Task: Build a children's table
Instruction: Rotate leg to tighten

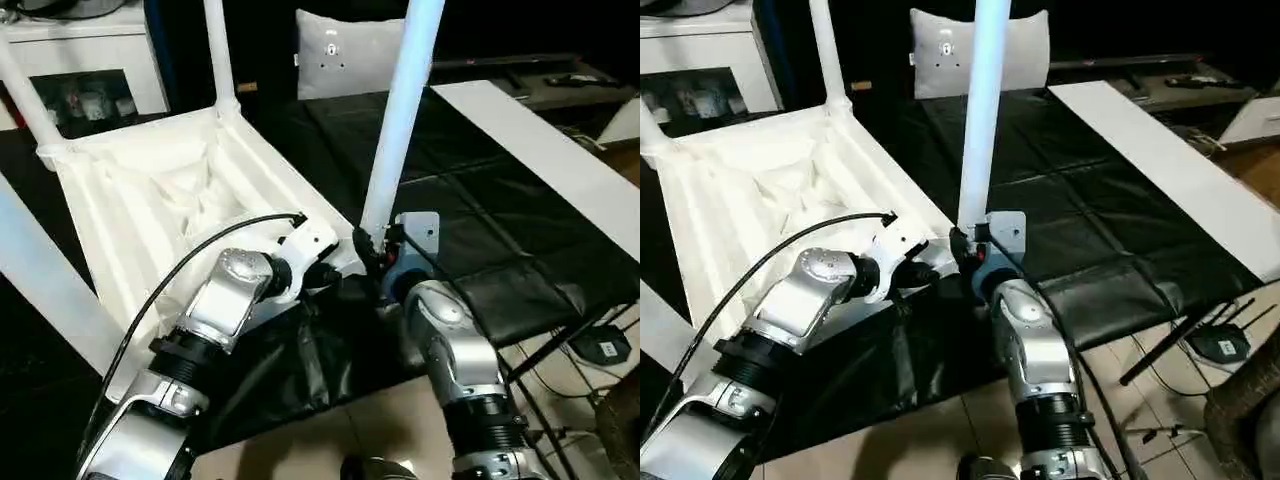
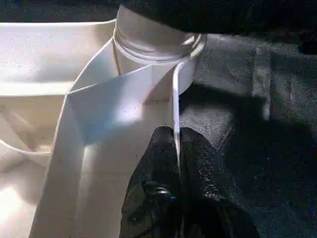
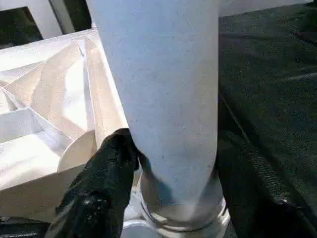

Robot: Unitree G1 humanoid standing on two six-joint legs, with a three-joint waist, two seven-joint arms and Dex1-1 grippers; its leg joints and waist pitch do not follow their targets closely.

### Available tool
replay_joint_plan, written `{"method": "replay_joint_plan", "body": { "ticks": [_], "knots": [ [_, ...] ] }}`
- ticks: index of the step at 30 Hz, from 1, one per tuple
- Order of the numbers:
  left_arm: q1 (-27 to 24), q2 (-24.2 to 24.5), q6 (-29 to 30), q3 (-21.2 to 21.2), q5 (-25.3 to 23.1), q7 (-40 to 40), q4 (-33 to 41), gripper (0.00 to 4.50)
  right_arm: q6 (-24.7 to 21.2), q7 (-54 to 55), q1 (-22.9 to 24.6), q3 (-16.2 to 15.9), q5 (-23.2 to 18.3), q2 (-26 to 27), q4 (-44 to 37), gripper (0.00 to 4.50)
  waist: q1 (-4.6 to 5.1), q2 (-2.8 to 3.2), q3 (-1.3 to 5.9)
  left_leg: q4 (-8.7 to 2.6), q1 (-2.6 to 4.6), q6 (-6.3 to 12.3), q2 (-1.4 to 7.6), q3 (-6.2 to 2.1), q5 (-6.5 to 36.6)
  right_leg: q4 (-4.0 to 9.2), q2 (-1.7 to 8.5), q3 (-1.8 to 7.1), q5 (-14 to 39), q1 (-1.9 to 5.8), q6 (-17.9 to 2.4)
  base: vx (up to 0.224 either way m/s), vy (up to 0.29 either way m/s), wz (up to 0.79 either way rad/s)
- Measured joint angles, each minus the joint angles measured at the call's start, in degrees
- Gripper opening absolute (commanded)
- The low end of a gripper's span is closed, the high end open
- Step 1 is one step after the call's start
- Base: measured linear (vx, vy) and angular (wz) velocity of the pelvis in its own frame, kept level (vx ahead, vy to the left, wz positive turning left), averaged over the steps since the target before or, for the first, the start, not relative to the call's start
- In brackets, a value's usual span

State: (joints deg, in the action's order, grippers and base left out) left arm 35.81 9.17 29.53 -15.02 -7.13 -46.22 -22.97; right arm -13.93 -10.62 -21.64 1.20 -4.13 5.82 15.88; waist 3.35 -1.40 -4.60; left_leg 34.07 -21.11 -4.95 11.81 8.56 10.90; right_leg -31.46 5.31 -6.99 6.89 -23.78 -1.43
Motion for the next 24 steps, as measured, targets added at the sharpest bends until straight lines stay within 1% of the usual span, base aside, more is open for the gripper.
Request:
{"method": "replay_joint_plan", "body": {
  "ticks": [1,2,3,4,6,7,9,11,12,13,14,15,16,17,18,20,23,24],
  "knots": [
    [0.0,0.3,-0.68,-0.23,0.07,-0.43,0.24,0.0,0.69,-0.52,0.02,-0.45,0.2,-0.99,0.0,3.13,-0.34,0.0,0.0,-0.03,0.0,0.0,0.0,0.09,0.0,-0.13,-0.01,0.04,-0.14,-0.19,0.02,0.0,0.0,0.0],
    [0.0,0.67,-1.28,-0.54,0.37,-1.0,0.3,0.0,1.12,-1.5,0.02,-1.16,0.23,-1.94,-0.01,3.13,-0.63,-0.01,0.0,-0.04,-0.07,-0.01,0.01,0.12,-0.01,-0.38,-0.01,0.06,-0.15,-0.38,0.0,0.0,0.0,0.0],
    [-0.01,1.1,-1.91,-0.92,0.7,-1.76,0.31,0.0,1.89,-3.03,0.19,-1.61,0.23,-3.26,-0.13,3.27,-0.9,-0.01,0.0,-0.06,-0.06,-0.02,0.04,0.13,0.0,-0.68,-0.03,0.09,-0.14,-0.51,-0.04,0.0,0.0,0.0],
    [-0.01,1.84,-2.71,-1.24,0.77,-2.65,0.31,0.0,2.68,-4.97,0.76,-1.79,0.12,-4.86,-0.81,3.36,-1.34,0.0,0.0,-0.22,-0.07,-0.02,0.06,0.14,-0.01,-0.7,-0.07,0.09,-0.11,-0.57,-0.05,0.0,0.0,0.0],
    [-0.3,3.72,-4.88,-1.7,1.12,-5.57,0.3,0.0,3.84,-11.11,2.96,-2.56,-0.97,-9.27,-3.96,3.58,-2.49,0.02,-0.01,-0.45,-0.06,0.02,0.12,0.17,-0.05,-0.72,-0.14,0.08,-0.05,-0.66,-0.08,0.0,0.0,0.0],
    [-0.45,4.63,-5.74,-1.72,1.39,-6.97,0.29,0.0,3.86,-14.03,3.81,-2.53,-2.08,-11.17,-5.45,3.58,-2.83,0.03,-0.01,-0.46,-0.02,0.11,0.12,0.19,-0.1,-0.74,-0.15,0.09,-0.04,-0.68,-0.09,0.0,0.0,0.0],
    [-0.6,6.39,-7.41,-1.77,2.24,-10.01,0.01,0.0,3.25,-20.47,4.99,-1.76,-4.84,-14.86,-8.16,3.79,-3.25,0.03,-0.01,-0.39,-0.02,0.12,0.12,0.25,-0.12,-0.75,-0.14,0.15,-0.06,-0.69,-0.12,0.0,0.0,0.0],
    [-0.61,7.54,-8.63,-1.72,2.5,-11.84,-0.59,0.0,2.8,-24.7,5.47,-1.22,-6.71,-17.08,-9.41,3.9,-3.52,0.03,-0.01,-0.27,0.0,0.06,0.1,0.33,-0.08,-0.75,-0.1,0.23,-0.06,-0.68,-0.1,0.0,0.0,0.0],
    [-0.62,7.9,-9.38,-1.83,2.68,-13.07,-0.76,0.0,2.23,-27.65,5.81,-1.77,-7.6,-18.94,-10.2,4.02,-3.65,0.03,-0.01,-0.24,-0.03,-0.02,0.05,0.34,-0.03,-0.75,-0.05,0.26,-0.07,-0.68,-0.09,0.0,0.0,0.0],
    [-0.71,8.64,-10.02,-1.96,2.95,-14.41,-0.94,0.0,1.55,-30.22,6.08,-1.67,-8.4,-20.31,-10.73,4.23,-3.78,0.02,-0.01,-0.18,-0.02,-0.03,0.07,0.39,-0.03,-0.74,-0.05,0.31,-0.05,-0.64,-0.06,0.0,0.0,0.0],
    [-0.7,9.56,-10.76,-2.26,2.98,-15.64,-1.03,0.0,0.57,-33.41,6.12,-2.39,-9.44,-22.42,-10.99,4.26,-3.94,0.04,-0.02,-0.14,-0.02,-0.03,0.04,0.42,-0.02,-0.74,-0.04,0.37,-0.05,-0.62,-0.04,0.0,0.0,0.0],
    [-0.71,10.9,-12.31,-3.01,3.25,-18.0,-1.12,0.0,-0.6,-38.4,6.28,-3.6,-10.73,-26.15,-11.22,4.28,-4.15,0.04,-0.02,-0.13,-0.01,-0.03,0.02,0.46,-0.03,-0.74,-0.02,0.47,-0.01,-0.58,0.03,0.0,0.0,0.0],
    [-0.71,11.79,-13.21,-3.33,3.72,-19.86,-1.38,0.0,-1.43,-41.19,6.28,-3.81,-11.39,-28.21,-11.09,4.28,-4.36,0.03,-0.01,-0.11,0.04,-0.03,0.03,0.5,-0.03,-0.74,-0.03,0.53,0.01,-0.53,0.05,0.0,0.0,0.0],
    [-0.69,12.81,-14.34,-3.57,4.08,-21.56,-1.79,0.0,-1.82,-43.31,6.08,-3.82,-11.85,-29.46,-10.88,4.28,-4.55,0.03,-0.01,-0.11,0.07,-0.03,0.04,0.53,-0.03,-0.74,-0.04,0.56,0.02,-0.5,0.08,0.0,0.0,0.0],
    [-0.51,14.03,-15.94,-3.99,4.13,-23.64,-2.33,0.0,-1.84,-45.8,5.61,-4.15,-11.99,-30.67,-10.33,4.39,-4.75,0.03,-0.01,-0.11,0.11,-0.02,0.05,0.55,-0.03,-0.74,-0.04,0.56,0.04,-0.48,0.12,0.0,0.0,0.0],
    [-0.14,16.0,-19.45,-5.05,4.2,-27.61,-3.51,0.0,-1.69,-50.4,4.11,-5.16,-12.06,-32.45,-8.7,4.39,-5.24,0.03,-0.01,-0.12,0.16,-0.03,0.06,0.56,-0.03,-0.74,-0.04,0.56,0.06,-0.41,0.15,0.0,0.0,0.0],
    [0.35,16.5,-22.02,-5.83,4.21,-31.13,-4.38,0.0,-0.86,-54.05,2.91,-6.47,-12.06,-32.84,-7.58,4.39,-5.95,0.02,-0.01,-0.12,0.2,-0.03,0.09,0.64,-0.04,-0.74,-0.02,0.68,0.09,-0.2,0.2,0.0,0.0,0.0],
    [0.4,16.95,-23.21,-6.38,4.19,-32.42,-4.42,0.0,0.1,-56.32,1.82,-7.67,-12.01,-33.07,-6.05,4.39,-6.1,-0.01,0.01,-0.11,0.21,-0.02,0.09,0.81,-0.04,-0.74,-0.01,0.82,0.09,-0.19,0.2,0.0,0.0,0.0]
  ]
}}
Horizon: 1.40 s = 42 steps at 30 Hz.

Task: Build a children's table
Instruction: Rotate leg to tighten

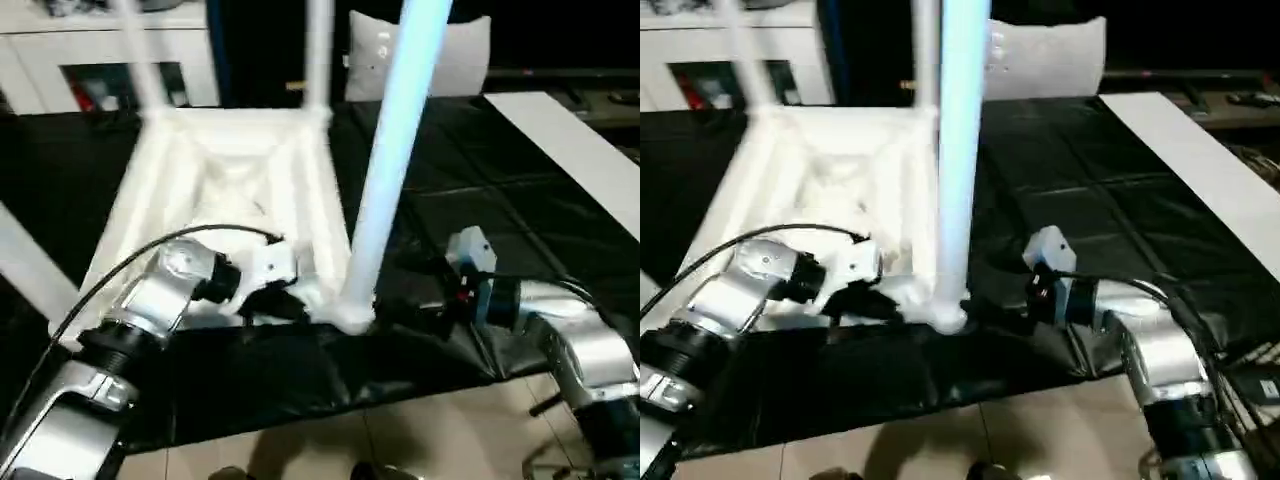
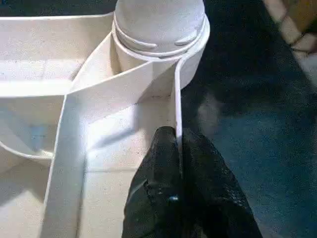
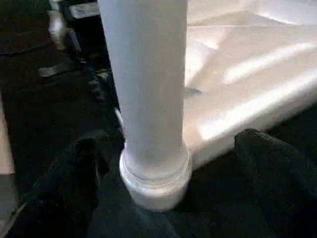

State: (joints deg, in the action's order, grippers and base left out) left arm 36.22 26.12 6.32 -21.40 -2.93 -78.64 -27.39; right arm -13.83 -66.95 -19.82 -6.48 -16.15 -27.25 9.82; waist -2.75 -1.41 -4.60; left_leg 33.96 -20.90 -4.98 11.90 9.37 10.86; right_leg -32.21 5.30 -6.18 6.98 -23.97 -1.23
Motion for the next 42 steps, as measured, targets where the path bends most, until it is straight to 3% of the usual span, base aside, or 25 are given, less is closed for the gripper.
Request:
{"method": "replay_joint_plan", "body": {
  "ticks": [6,18,28,32,36,42],
  "knots": [
    [0.84,0.72,-3.25,-2.18,0.14,-4.41,-0.29,0.0,2.1,-7.69,-3.89,-3.39,0.28,-0.79,5.04,4.02,-0.76,-0.17,0.03,0.08,-0.05,0.12,-0.02,0.41,-0.06,-0.08,0.01,0.55,-0.08,-0.02,-0.13,0.0,0.0,0.0],
    [2.66,0.33,-6.82,-3.53,0.19,-7.34,-2.87,0.0,3.49,-17.17,-8.66,-7.61,0.35,0.05,13.04,2.85,-0.92,-0.82,-0.03,0.23,-0.09,0.08,0.06,0.45,-0.09,-0.94,0.05,0.58,0.39,-0.32,0.07,0.0,0.0,0.0],
    [2.68,0.41,-7.64,-3.53,0.23,-7.44,-3.23,0.0,3.68,-19.04,-9.33,-7.79,0.31,0.53,13.85,2.08,-0.93,-0.94,-0.02,0.31,-0.09,0.04,0.07,0.44,-0.11,-0.96,0.05,0.6,0.39,-0.25,0.06,0.0,0.0,0.0],
    [2.68,0.41,-7.11,-3.42,0.67,-7.59,-3.23,0.0,0.16,-18.63,-8.82,-7.39,-0.29,0.41,12.33,2.0,-1.04,-0.94,-0.01,0.3,-0.09,0.05,0.07,0.44,-0.11,-0.96,0.05,0.6,0.39,-0.24,0.07,0.0,0.0,0.0],
    [2.35,-0.18,-1.59,-3.04,1.01,-6.37,-1.48,0.0,-4.71,-13.27,-4.21,-4.9,-2.07,1.41,6.26,1.98,-1.33,-0.93,-0.01,0.28,0.04,0.04,0.08,0.45,-0.11,-0.96,0.05,0.62,0.42,-0.13,0.11,0.0,0.0,0.0],
    [0.17,-0.93,5.28,-0.91,-0.06,-0.07,1.52,0.0,-6.86,-1.69,0.35,-1.6,-1.05,5.33,1.91,1.98,0.18,-0.95,-0.02,0.28,0.46,-0.05,0.04,0.31,-0.16,-0.9,0.04,0.66,0.63,0.12,0.46,0.0,0.0,0.0]
  ]
}}
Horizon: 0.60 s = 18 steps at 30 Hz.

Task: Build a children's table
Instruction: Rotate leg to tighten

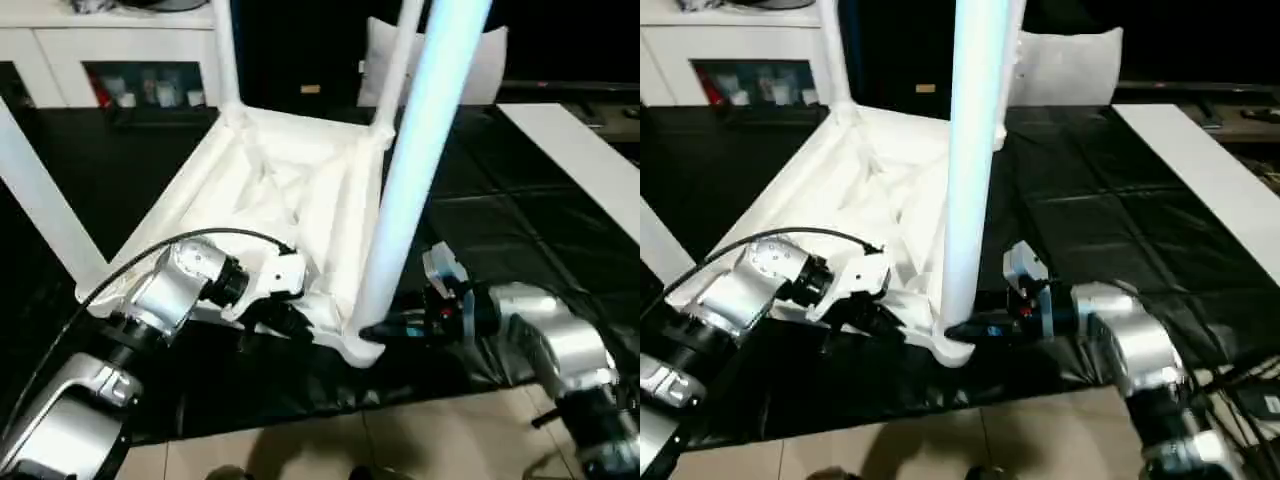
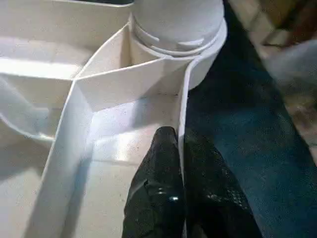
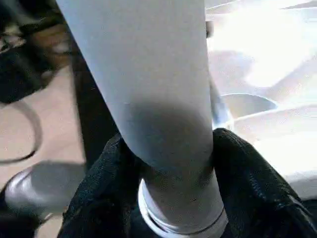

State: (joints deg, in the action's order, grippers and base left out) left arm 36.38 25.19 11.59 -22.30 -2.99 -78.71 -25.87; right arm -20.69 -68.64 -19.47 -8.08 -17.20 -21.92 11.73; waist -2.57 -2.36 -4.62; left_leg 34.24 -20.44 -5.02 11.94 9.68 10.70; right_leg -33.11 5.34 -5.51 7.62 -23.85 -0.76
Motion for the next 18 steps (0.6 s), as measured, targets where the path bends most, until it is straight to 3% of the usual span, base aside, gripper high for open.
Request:
{"method": "replay_joint_plan", "body": {
  "ticks": [4,8,11,15,17,18],
  "knots": [
    [-0.85,-3.58,8.1,2.75,-1.39,9.32,1.9,0.0,-0.91,16.28,1.62,4.35,3.18,7.2,-1.57,1.97,3.05,-0.02,-0.03,0.06,0.05,-0.08,-0.05,-0.29,-0.05,0.55,-0.01,-0.46,0.06,0.05,0.1,0.0,0.0,0.0],
    [-0.98,-7.93,13.58,4.77,-2.07,17.7,2.35,0.0,-1.46,31.44,1.35,6.6,6.64,14.41,-2.05,1.95,5.09,0.19,-0.11,-0.01,-0.27,-0.08,0.04,-1.51,-0.04,2.22,-0.04,-2.16,0.06,0.4,0.1,0.0,0.0,0.0],
    [-0.83,-10.79,15.61,6.59,-2.99,23.51,1.87,0.0,-1.09,42.46,-0.77,8.26,8.69,20.75,0.13,1.94,6.7,0.57,-0.37,-0.02,-0.35,-0.08,0.45,-1.84,-0.04,3.16,0.09,-3.25,0.06,0.81,0.09,0.0,0.0,0.0],
    [-0.41,-13.86,17.67,7.86,-3.67,29.5,1.76,0.0,-0.62,53.23,-3.73,10.29,10.47,26.39,2.71,1.94,7.95,0.82,-0.58,-0.01,-0.43,-0.08,0.48,-1.84,-0.03,3.34,0.14,-3.38,0.06,0.82,0.09,0.0,0.0,0.0],
    [-0.16,-14.31,17.72,7.85,-3.82,30.23,1.76,0.0,0.47,55.26,-3.77,10.29,11.24,27.4,2.79,2.64,8.11,1.04,-0.73,-0.06,-0.45,-0.08,0.42,-1.83,-0.03,3.3,0.14,-3.32,0.05,0.78,0.08,0.0,0.0,0.0],
    [-0.01,-14.33,17.71,7.85,-3.81,30.24,1.77,0.0,1.13,55.68,-3.76,10.3,11.25,27.72,2.78,2.64,8.16,1.08,-0.75,-0.09,-0.51,-0.08,0.27,-1.82,-0.03,3.13,0.18,-3.22,0.05,0.69,0.07,0.0,0.0,0.0]
  ]
}}
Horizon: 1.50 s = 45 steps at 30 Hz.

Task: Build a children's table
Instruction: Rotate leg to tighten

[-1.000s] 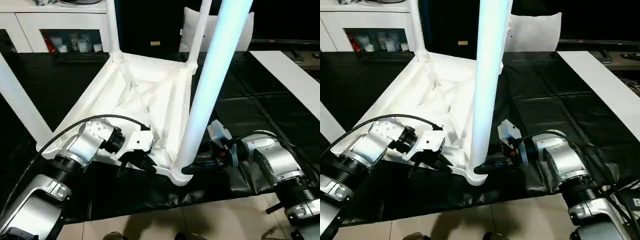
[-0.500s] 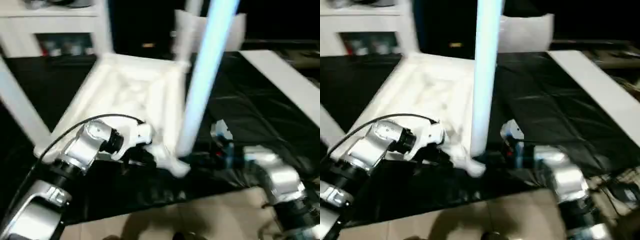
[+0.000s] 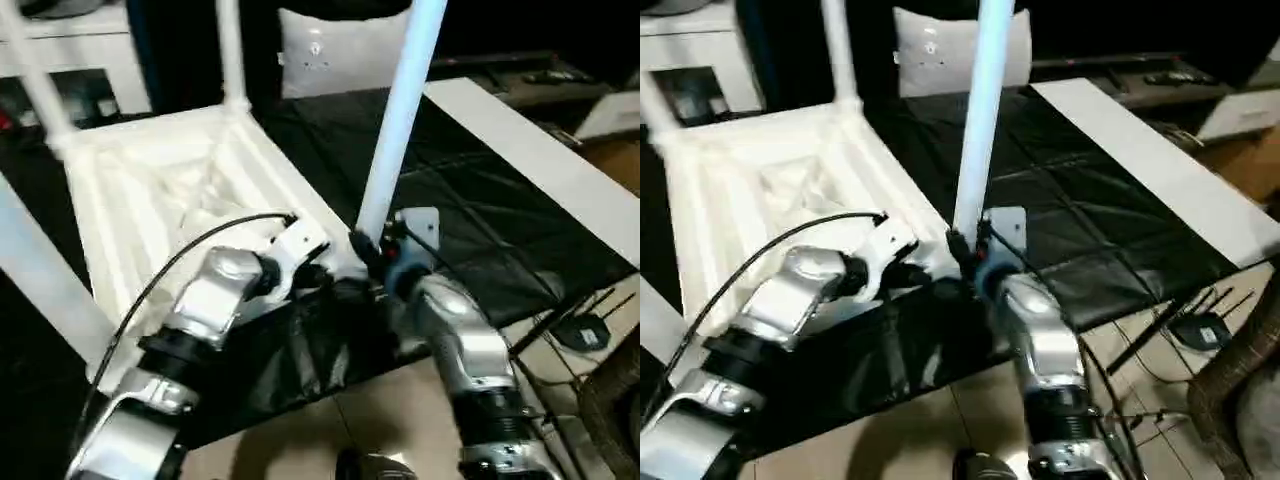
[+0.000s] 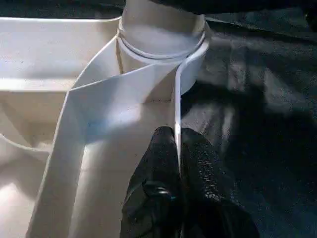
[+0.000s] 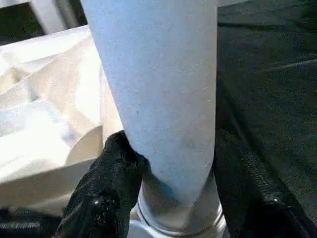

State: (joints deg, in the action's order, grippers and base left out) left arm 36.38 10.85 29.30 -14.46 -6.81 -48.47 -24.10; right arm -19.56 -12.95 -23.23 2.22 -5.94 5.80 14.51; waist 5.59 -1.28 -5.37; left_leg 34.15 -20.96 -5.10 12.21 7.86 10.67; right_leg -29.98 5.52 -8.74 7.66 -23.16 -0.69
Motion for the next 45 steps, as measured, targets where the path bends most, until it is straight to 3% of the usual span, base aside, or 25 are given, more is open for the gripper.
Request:
{"method": "replay_joint_plan", "body": {
  "ticks": [5,9,13,15,17,19,22,30,39,45],
  "knots": [
    [0.15,-0.06,-0.5,-0.01,0.0,0.07,0.3,0.0,1.52,0.21,0.06,0.08,-0.06,0.57,-0.03,3.09,-0.18,-0.01,0.01,-0.23,-0.11,-0.01,-0.26,0.31,0.02,-0.54,0.0,0.6,-0.75,-0.26,-0.9,0.0,0.0,0.0],
    [0.12,0.96,-2.01,-0.49,0.37,-0.91,0.82,0.0,3.65,-1.92,0.74,-0.53,-0.08,-0.49,-0.26,3.42,-1.57,-0.02,0.01,-0.52,-0.17,-0.19,-0.29,0.48,0.12,-1.54,-0.21,1.3,-0.99,-0.91,-0.87,0.0,0.0,0.0],
    [-0.09,2.48,-4.41,-1.25,0.98,-3.74,1.39,0.0,4.37,-8.43,3.15,-1.82,-1.33,-4.61,-2.72,3.61,-3.32,-0.01,0.01,-0.83,-0.23,-0.11,-0.27,0.6,0.05,-2.18,-0.39,1.55,-0.86,-1.54,-0.92,0.0,0.0,0.0],
    [-0.18,3.36,-5.67,-1.67,1.52,-5.41,1.39,0.0,4.24,-12.38,4.37,-2.39,-2.63,-7.13,-4.05,3.92,-4.42,-0.01,0.01,-0.85,-0.25,0.08,-0.25,0.73,-0.07,-2.31,-0.4,1.67,-0.93,-1.79,-1.13,0.0,0.0,0.0],
    [-0.23,4.56,-6.83,-1.99,1.66,-7.27,1.32,0.0,3.61,-16.03,6.01,-2.55,-4.09,-9.84,-6.19,3.96,-4.93,0.0,0.01,-0.83,-0.24,0.07,-0.24,0.81,-0.07,-2.31,-0.38,1.75,-0.93,-1.79,-1.13,0.0,0.0,0.0],
    [-0.67,6.31,-9.49,-2.66,2.32,-10.53,1.17,0.0,3.29,-23.05,8.12,-2.87,-6.28,-15.23,-8.83,4.29,-5.75,0.01,0.0,-0.7,-0.14,0.04,-0.28,0.87,-0.04,-2.3,-0.29,1.86,-0.89,-1.8,-1.05,0.0,0.0,0.0],
    [-0.96,8.43,-11.59,-2.82,2.7,-13.61,0.78,0.0,3.45,-29.24,8.26,-2.61,-7.86,-19.32,-10.09,4.46,-6.1,0.01,0.0,-0.49,-0.12,-0.18,-0.3,0.91,0.09,-2.3,-0.28,2.0,-0.88,-1.74,-0.94,0.0,0.0,0.0],
    [-1.19,14.24,-17.51,-4.66,4.63,-24.07,-0.13,0.0,5.37,-45.35,7.49,-2.8,-10.0,-31.85,-8.0,4.46,-7.62,-0.02,0.01,-0.26,-0.13,-0.19,-0.3,1.1,0.08,-2.32,-0.25,2.24,-0.93,-1.69,-0.84,0.0,0.0,0.0],
    [-0.8,17.01,-23.14,-6.35,4.83,-31.15,-1.21,0.0,6.74,-60.09,2.76,-9.35,-10.35,-35.9,-3.78,4.46,-8.7,-0.09,0.06,-0.07,-0.12,-0.18,-0.31,1.19,0.08,-2.77,-0.23,2.53,-0.92,-1.7,-0.83,0.0,0.0,0.0],
    [-0.06,17.43,-25.39,-8.04,4.88,-34.72,-1.77,0.0,7.87,-63.89,-2.27,-11.95,-9.23,-34.34,2.27,3.86,-9.19,-0.21,0.08,0.09,-0.09,-0.19,-0.28,1.33,0.08,-3.09,-0.22,2.7,-0.85,-1.76,-0.73,0.0,0.0,0.0]
  ]
}}
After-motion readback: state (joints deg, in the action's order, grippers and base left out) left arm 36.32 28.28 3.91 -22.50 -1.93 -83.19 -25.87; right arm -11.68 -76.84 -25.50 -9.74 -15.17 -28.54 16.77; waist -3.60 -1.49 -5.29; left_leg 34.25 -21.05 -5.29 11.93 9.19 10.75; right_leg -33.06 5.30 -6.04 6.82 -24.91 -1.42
